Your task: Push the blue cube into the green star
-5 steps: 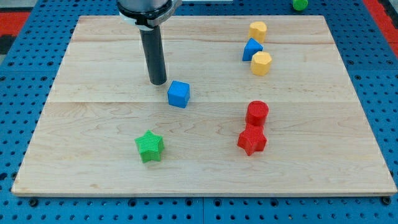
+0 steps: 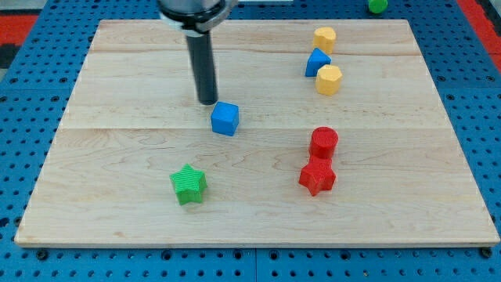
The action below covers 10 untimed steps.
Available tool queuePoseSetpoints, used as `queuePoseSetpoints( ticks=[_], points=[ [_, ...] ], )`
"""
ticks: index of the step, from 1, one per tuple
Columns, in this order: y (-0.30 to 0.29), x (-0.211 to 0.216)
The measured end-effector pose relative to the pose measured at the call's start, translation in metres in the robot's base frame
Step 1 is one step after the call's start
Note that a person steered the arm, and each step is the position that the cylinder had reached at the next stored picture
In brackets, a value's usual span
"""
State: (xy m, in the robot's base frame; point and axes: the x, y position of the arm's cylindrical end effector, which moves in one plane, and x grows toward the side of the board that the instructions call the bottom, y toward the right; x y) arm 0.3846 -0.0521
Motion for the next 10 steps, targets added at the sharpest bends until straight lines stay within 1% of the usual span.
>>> queuePoseSetpoints(
  ticks=[1,2,3,4,5,6,8,10],
  points=[
    [0.035,0.021],
    [0.010,0.053],
    [-0.008,0.051],
    [-0.007,0.050],
    [-0.016,0.089],
    [-0.008,0.098],
    [0.127,0.031],
    [0.211,0.014]
  ],
)
